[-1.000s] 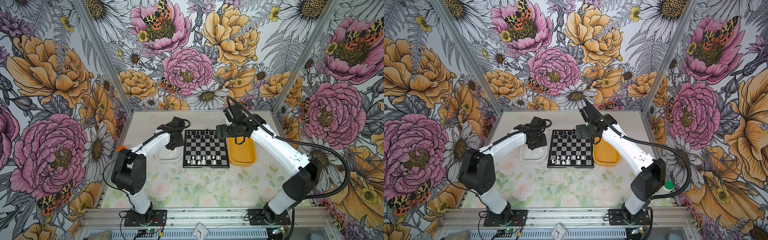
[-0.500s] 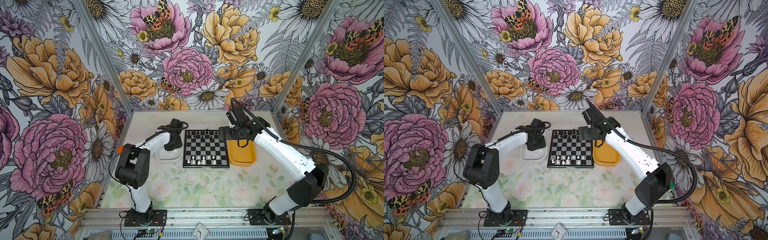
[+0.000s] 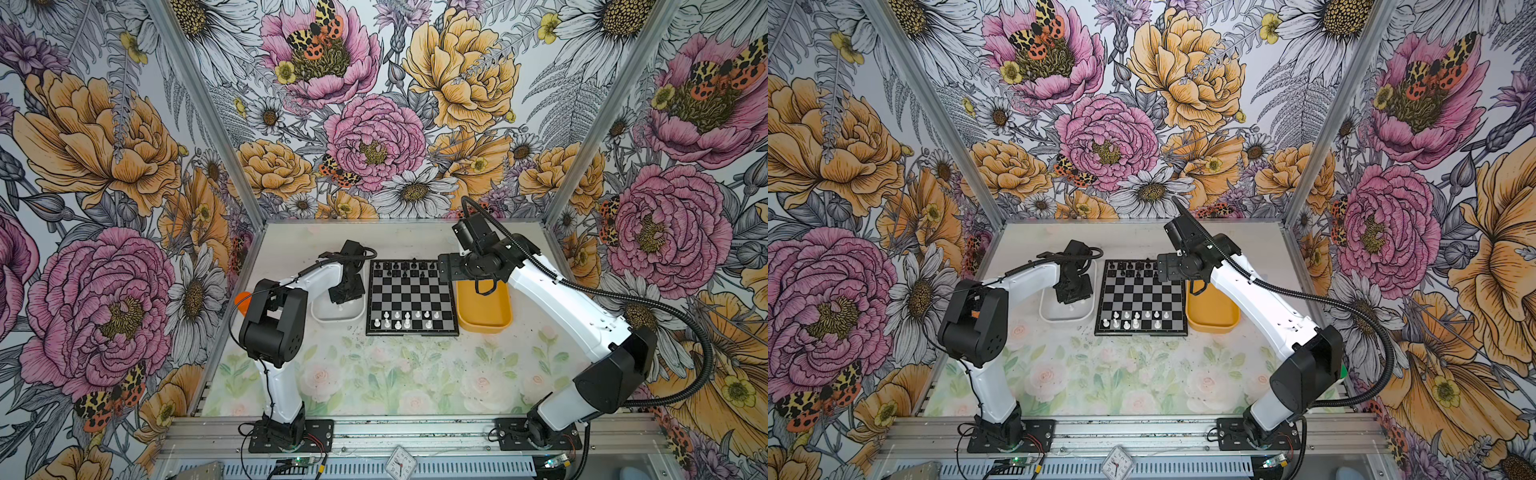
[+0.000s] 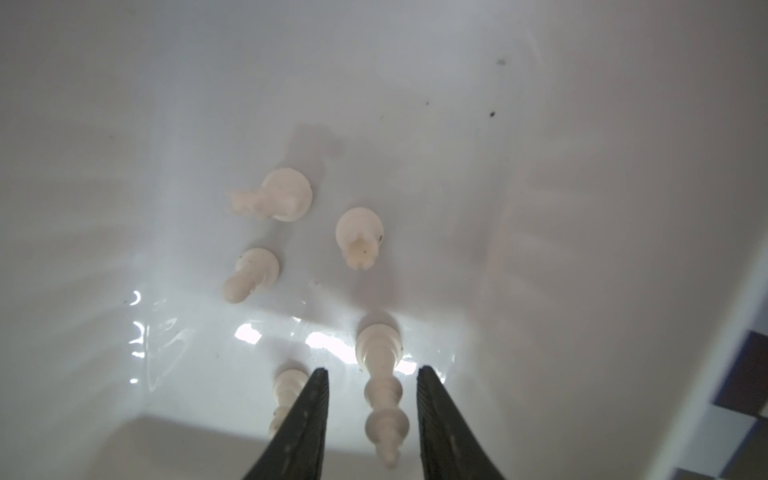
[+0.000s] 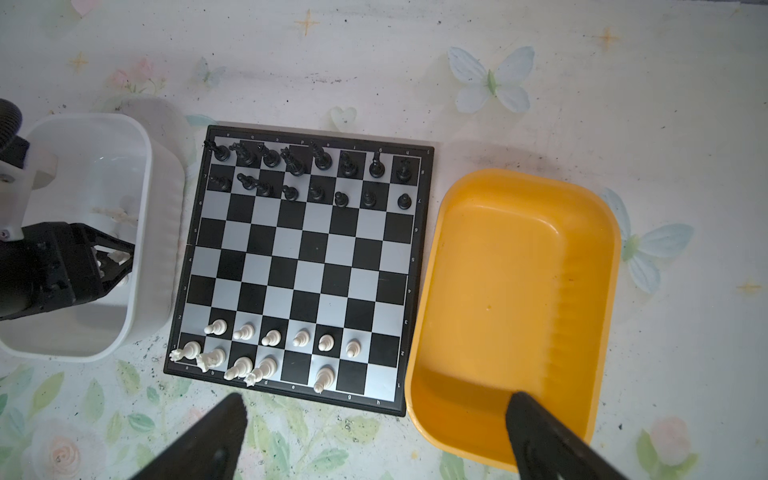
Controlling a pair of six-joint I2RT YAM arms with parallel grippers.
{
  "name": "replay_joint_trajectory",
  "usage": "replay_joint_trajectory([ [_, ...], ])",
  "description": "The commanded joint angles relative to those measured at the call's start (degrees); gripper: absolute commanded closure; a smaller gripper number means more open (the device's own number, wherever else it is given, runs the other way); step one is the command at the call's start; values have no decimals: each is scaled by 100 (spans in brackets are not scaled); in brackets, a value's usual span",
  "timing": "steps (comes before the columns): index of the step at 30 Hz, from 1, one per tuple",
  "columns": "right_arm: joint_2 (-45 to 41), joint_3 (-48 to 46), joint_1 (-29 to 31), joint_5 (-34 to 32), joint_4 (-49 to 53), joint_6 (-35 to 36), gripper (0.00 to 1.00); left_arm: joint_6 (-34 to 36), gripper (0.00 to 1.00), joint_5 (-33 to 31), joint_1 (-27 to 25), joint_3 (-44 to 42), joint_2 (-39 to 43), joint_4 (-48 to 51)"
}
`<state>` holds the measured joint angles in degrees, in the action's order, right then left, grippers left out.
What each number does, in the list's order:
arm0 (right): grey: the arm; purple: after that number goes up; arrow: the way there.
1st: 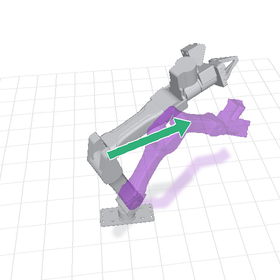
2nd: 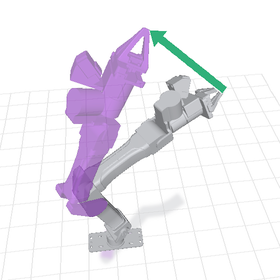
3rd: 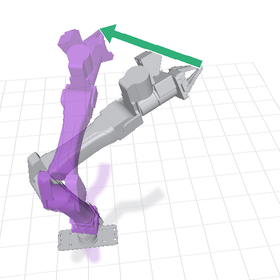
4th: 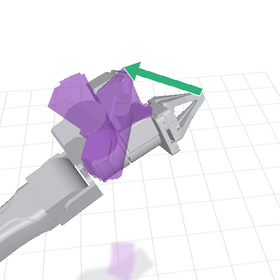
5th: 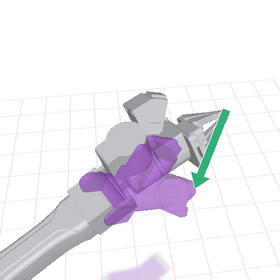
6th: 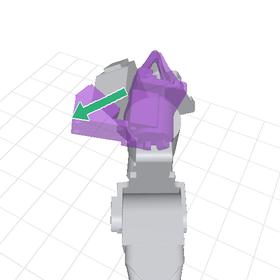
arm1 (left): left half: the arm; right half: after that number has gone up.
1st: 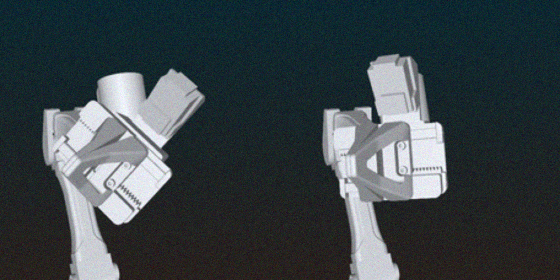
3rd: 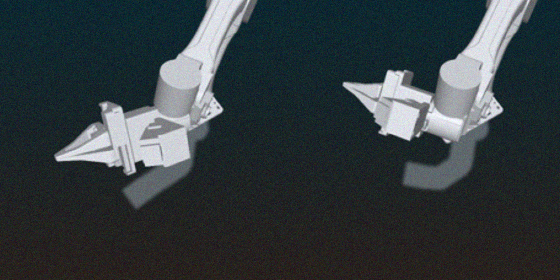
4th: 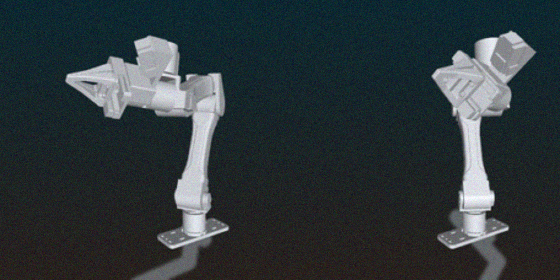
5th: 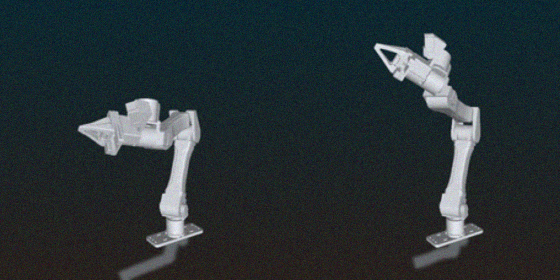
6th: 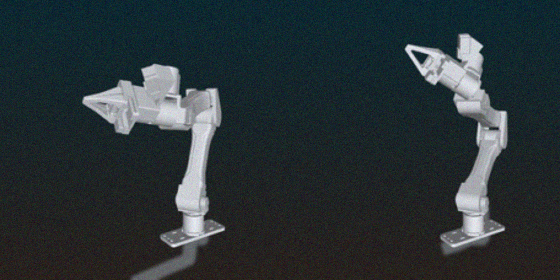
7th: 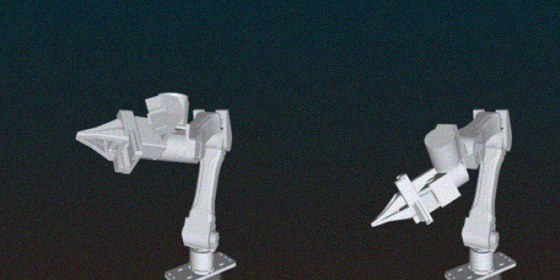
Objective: Set up the chess pieces on the board
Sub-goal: 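Lower the open left gripper around a tall white piece in the white tray, then close the left gripper on the tall white piece and lift it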
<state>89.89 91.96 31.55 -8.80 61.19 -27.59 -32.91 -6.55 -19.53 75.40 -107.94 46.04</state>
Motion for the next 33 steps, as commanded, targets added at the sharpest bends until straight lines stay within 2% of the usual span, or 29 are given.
replay_joint_trajectory([
  [1, -88, 23, 18, -124, -32, -27, 0, 53, 64, 77, 2, 180, -16, -100],
  [6, -49, 41, 18, -114, -31, -9, 0, 56, 65, 75, 10, 252, -12, -96],
  [14, -40, 38, -9, -118, -20, 44, 0, 49, 71, 101, 2, 275, -80, -78],
  [21, -53, 41, -61, -122, -21, 105, 0, 21, 72, 74, 11, 213, -16, -80],
  [25, -35, 39, -70, -105, -19, 120, 0, 14, 79, 66, 10, 196, 8, -81],
  [33, -84, -1, -87, -139, -22, 149, 0, 12, 85, 73, 24, 125, 69, -78],
])
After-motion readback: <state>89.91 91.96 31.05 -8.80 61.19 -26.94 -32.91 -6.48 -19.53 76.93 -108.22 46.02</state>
